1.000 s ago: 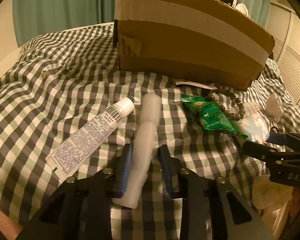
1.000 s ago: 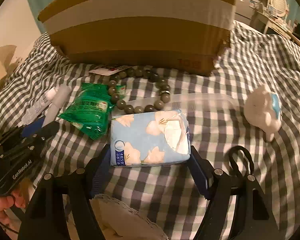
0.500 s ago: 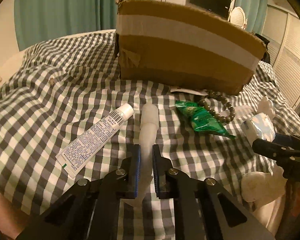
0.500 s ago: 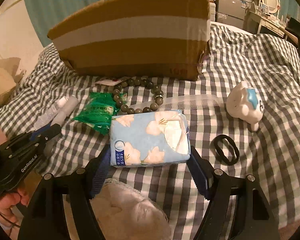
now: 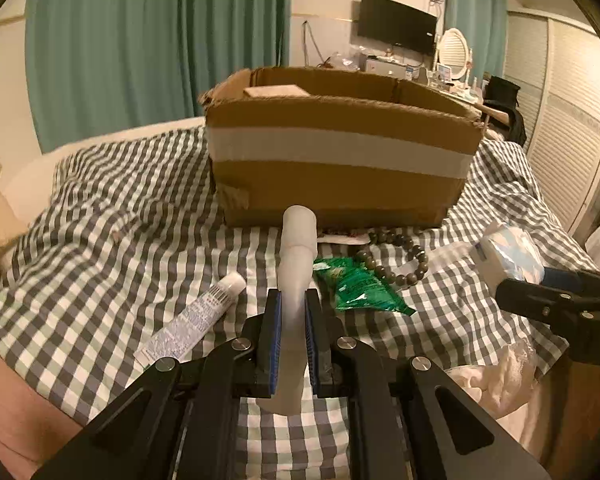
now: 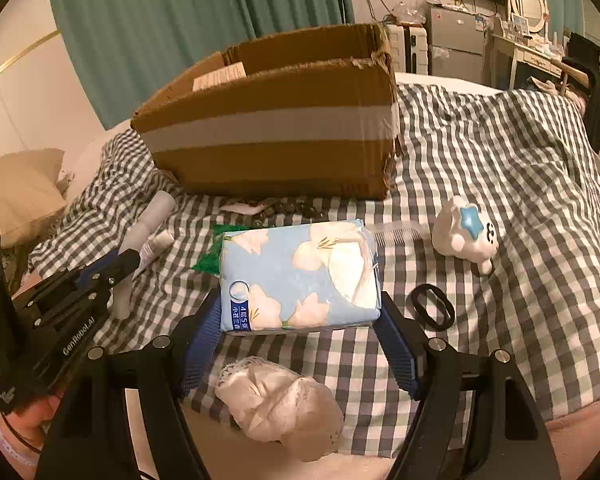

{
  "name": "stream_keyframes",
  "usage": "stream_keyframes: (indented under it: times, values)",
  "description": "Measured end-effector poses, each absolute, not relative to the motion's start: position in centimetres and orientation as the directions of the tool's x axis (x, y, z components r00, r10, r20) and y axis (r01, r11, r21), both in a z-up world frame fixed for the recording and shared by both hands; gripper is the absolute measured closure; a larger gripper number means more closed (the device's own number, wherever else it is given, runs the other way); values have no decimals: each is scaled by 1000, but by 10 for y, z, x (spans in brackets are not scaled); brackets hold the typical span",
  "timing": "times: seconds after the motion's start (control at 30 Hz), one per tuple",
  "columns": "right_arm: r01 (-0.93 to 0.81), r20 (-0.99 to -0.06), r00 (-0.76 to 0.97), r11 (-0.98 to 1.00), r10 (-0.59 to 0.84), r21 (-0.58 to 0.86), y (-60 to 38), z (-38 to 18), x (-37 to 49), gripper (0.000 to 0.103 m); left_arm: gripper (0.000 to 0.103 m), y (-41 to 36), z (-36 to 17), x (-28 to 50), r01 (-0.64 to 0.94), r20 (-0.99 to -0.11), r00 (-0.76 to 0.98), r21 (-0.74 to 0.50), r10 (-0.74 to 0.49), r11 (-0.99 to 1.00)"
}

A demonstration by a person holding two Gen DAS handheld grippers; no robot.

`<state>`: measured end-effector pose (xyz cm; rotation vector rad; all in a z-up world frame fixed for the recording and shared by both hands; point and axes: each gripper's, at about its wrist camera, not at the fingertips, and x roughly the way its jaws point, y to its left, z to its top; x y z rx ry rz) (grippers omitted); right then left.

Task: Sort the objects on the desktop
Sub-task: 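Carry the tissue pack and white tube into the cardboard box and release both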

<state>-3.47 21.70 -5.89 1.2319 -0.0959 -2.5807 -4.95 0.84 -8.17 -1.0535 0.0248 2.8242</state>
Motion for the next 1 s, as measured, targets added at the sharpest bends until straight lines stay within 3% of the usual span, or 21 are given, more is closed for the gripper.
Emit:
stream_keyframes:
  times: [0.47, 1.0]
  values:
    - [254, -722, -620, -949, -306, 185, 207, -30, -38, 30, 92, 18, -44, -54, -181, -603, -773, -90, 199, -979]
    - [292, -640, -690, -939, -339, 182, 202, 27, -73, 30, 92, 26, 20, -103, -219, -521, -825, -59, 218, -974]
